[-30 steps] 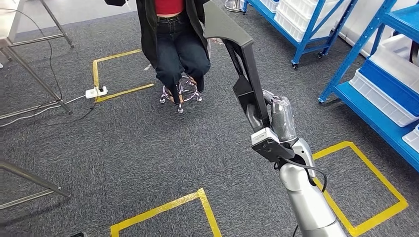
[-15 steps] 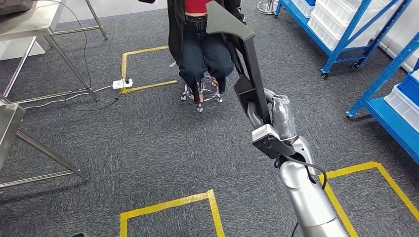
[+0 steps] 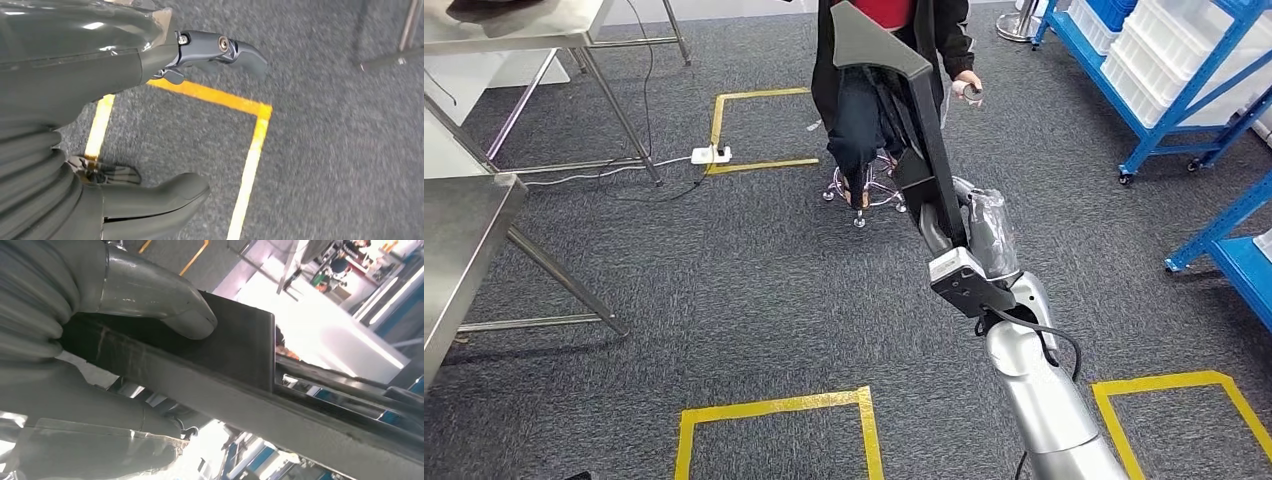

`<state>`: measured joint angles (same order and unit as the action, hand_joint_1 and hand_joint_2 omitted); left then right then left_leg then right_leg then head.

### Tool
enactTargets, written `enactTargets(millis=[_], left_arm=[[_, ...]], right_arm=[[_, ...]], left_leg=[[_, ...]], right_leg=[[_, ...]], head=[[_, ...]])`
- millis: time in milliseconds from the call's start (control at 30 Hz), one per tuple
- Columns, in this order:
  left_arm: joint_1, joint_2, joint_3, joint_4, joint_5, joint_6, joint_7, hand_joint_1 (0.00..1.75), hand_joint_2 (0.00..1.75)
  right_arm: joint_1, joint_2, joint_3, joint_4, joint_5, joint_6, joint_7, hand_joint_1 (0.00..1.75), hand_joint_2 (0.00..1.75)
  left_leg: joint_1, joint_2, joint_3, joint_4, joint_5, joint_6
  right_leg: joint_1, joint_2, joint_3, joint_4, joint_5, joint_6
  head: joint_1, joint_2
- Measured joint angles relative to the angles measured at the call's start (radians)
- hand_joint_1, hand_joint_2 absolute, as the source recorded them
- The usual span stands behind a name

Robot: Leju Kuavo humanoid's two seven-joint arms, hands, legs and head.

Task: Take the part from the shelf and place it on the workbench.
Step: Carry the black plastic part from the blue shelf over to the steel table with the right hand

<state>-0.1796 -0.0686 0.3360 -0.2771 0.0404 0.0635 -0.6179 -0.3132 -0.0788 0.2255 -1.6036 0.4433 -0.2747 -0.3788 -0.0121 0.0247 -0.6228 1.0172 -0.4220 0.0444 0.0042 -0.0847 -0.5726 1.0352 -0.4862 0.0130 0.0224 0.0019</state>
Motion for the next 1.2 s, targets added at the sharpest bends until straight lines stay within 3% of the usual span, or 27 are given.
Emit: enactTargets(millis=[33, 100, 167, 200, 233, 300, 367, 467, 533, 633, 700, 733, 767, 800, 867, 933, 1000, 1067, 1133, 1200], left_arm=[[-0.001, -0.001, 0.000, 0.000, 0.000, 0.000, 0.000, 0.00, 1.75], [-0.003, -0.002, 0.000, 0.000, 0.000, 0.000, -0.001, 0.00, 1.75], [-0.004, -0.004, 0.000, 0.000, 0.000, 0.000, -0.001, 0.00, 1.75], [-0.002, -0.005, 0.001, 0.000, 0.000, 0.000, -0.001, 0.00, 1.75], [-0.001, -0.005, 0.001, 0.000, 0.000, 0.000, -0.001, 0.00, 1.75], [0.000, -0.006, 0.001, 0.000, 0.000, 0.000, -0.002, 0.00, 1.75], [0.000, -0.004, 0.002, 0.000, 0.000, 0.000, -0.004, 0.00, 1.75], [0.006, -0.002, 0.006, 0.000, 0.000, -0.001, -0.008, 0.00, 1.75], [0.009, -0.002, 0.008, 0.001, 0.000, -0.001, -0.010, 0.00, 1.75], [0.006, -0.001, 0.009, 0.001, 0.000, -0.003, -0.011, 0.00, 1.75], [0.008, -0.001, 0.009, 0.001, 0.000, -0.005, -0.011, 0.00, 1.75], [0.009, -0.002, 0.009, 0.001, 0.000, -0.006, -0.011, 0.00, 1.75], [0.010, -0.002, 0.009, 0.001, 0.000, -0.007, -0.011, 0.00, 1.75], [0.009, -0.001, 0.009, 0.001, 0.000, -0.007, -0.012, 0.00, 1.75], [0.007, -0.001, 0.010, 0.001, 0.000, -0.007, -0.014, 0.00, 1.75], [0.005, 0.000, 0.011, 0.001, 0.000, -0.007, -0.016, 0.00, 1.75], [0.007, 0.000, 0.013, 0.001, 0.000, -0.006, -0.017, 0.00, 1.75], [0.006, 0.000, 0.014, 0.001, -0.001, -0.003, -0.018, 0.00, 1.75], [0.004, -0.001, 0.014, 0.001, -0.001, -0.001, -0.019, 0.00, 1.75], [0.007, -0.001, 0.014, 0.001, 0.000, 0.001, -0.019, 0.00, 1.75]], right_arm=[[-0.001, 0.000, 0.000, 0.000, 0.000, 0.000, 0.000, 1.75, 1.75], [0.000, -0.002, -0.002, 0.001, 0.000, 0.000, 0.000, 1.75, 1.75], [0.003, -0.004, -0.003, 0.004, -0.001, 0.000, 0.000, 1.75, 1.75], [0.005, -0.005, -0.003, 0.005, -0.002, 0.000, 0.000, 1.75, 1.75], [0.007, -0.005, -0.003, 0.006, -0.003, 0.000, 0.000, 1.75, 1.75], [0.008, -0.006, -0.004, 0.006, -0.005, 0.000, 0.000, 1.75, 1.75], [0.007, -0.006, -0.003, 0.007, -0.007, 0.000, -0.001, 1.75, 1.75], [0.007, -0.006, -0.002, 0.010, -0.012, -0.001, -0.005, 1.75, 1.75], [0.004, -0.006, -0.002, 0.011, -0.015, -0.001, -0.007, 1.75, 1.75], [0.003, -0.004, -0.002, 0.014, -0.016, -0.001, -0.008, 1.75, 1.75], [0.003, -0.003, -0.001, 0.018, -0.016, -0.001, -0.008, 1.75, 1.75], [0.003, -0.002, -0.001, 0.020, -0.016, -0.001, -0.008, 1.75, 1.75], [0.003, -0.001, 0.000, 0.022, -0.016, -0.001, -0.008, 1.75, 1.75], [0.003, 0.000, 0.000, 0.022, -0.016, -0.001, -0.009, 1.75, 1.75], [0.004, 0.002, 0.001, 0.022, -0.016, -0.004, -0.010, 1.75, 1.75], [0.009, 0.005, 0.001, 0.022, -0.016, -0.008, -0.012, 1.75, 1.75], [0.016, 0.007, 0.000, 0.021, -0.016, -0.009, -0.016, 1.75, 1.75], [0.020, 0.008, -0.001, 0.020, -0.017, -0.009, -0.020, 1.75, 1.75], [0.027, 0.006, -0.003, 0.019, -0.019, -0.009, -0.025, 1.75, 1.75], [0.035, 0.003, -0.005, 0.021, -0.021, -0.008, -0.028, 1.75, 1.75]], left_leg=[[0.004, -0.009, 0.006, -0.008, 0.005, 0.005], [0.009, -0.026, 0.011, -0.017, 0.012, 0.011], [0.010, -0.048, 0.010, -0.016, 0.013, 0.012], [0.011, -0.059, 0.009, -0.015, 0.013, 0.011], [0.013, -0.070, 0.009, -0.014, 0.013, 0.010], [0.018, -0.092, 0.007, -0.006, 0.009, 0.001], [0.018, -0.110, -0.001, 0.005, 0.005, -0.013], [0.020, -0.127, -0.011, 0.006, 0.010, -0.030], [0.021, -0.102, -0.023, 0.029, -0.006, -0.038], [0.023, -0.042, -0.099, 0.188, -0.088, -0.047], [0.023, -0.032, -0.144, 0.276, -0.114, -0.047], [0.023, -0.030, -0.142, 0.271, -0.101, -0.045], [0.023, -0.025, -0.119, 0.227, -0.074, -0.042], [0.021, -0.013, -0.082, 0.159, -0.042, -0.036], [0.011, 0.016, -0.021, 0.047, -0.007, -0.027], [0.001, 0.020, -0.010, 0.017, -0.008, -0.021], [0.001, 0.000, -0.006, 0.006, -0.002, -0.011], [0.007, -0.017, 0.004, -0.009, 0.008, 0.001], [0.012, -0.036, 0.008, -0.014, 0.013, 0.007], [0.012, -0.059, 0.007, -0.013, 0.013, 0.008]], right_leg=[[-0.001, 0.016, -0.008, 0.021, -0.012, 0.002], [-0.007, 0.060, -0.056, 0.125, -0.058, 0.000], [-0.013, 0.077, -0.116, 0.242, -0.097, 0.003], [-0.017, 0.079, -0.129, 0.263, -0.098, 0.010], [-0.021, 0.080, -0.122, 0.243, -0.083, 0.020], [-0.033, 0.095, -0.064, 0.116, -0.027, 0.046], [-0.038, 0.114, -0.015, 0.015, 0.008, 0.051], [-0.034, 0.107, -0.008, 0.000, 0.015, 0.031], [-0.034, 0.094, -0.007, -0.003, 0.018, 0.018], [-0.027, 0.070, -0.005, -0.005, 0.017, 0.000], [-0.022, 0.051, -0.005, -0.005, 0.015, -0.004], [-0.019, 0.042, -0.005, -0.005, 0.014, -0.006], [-0.018, 0.033, -0.003, -0.005, 0.013, -0.007], [-0.016, 0.025, -0.002, -0.005, 0.012, -0.007], [-0.010, 0.009, 0.000, -0.005, 0.010, -0.006], [-0.007, -0.006, 0.001, -0.007, 0.008, -0.001], [-0.006, -0.014, 0.004, -0.007, 0.003, 0.008], [-0.008, 0.019, -0.013, 0.035, -0.019, 0.012], [-0.012, 0.064, -0.070, 0.151, -0.067, 0.008], [-0.016, 0.078, -0.128, 0.257, -0.097, 0.012]], head=[[0.000, 0.000], [0.003, 0.000], [0.004, 0.000], [0.005, 0.000], [0.005, 0.000], [0.005, 0.000], [0.006, 0.000], [0.004, 0.000], [0.002, 0.000], [-0.006, 0.000], [-0.006, 0.000], [-0.006, 0.000], [-0.006, 0.000], [-0.006, 0.000], [-0.006, 0.000], [-0.006, 0.000], [-0.006, 0.000], [-0.004, 0.000], [-0.002, 0.000], [-0.001, 0.000]])
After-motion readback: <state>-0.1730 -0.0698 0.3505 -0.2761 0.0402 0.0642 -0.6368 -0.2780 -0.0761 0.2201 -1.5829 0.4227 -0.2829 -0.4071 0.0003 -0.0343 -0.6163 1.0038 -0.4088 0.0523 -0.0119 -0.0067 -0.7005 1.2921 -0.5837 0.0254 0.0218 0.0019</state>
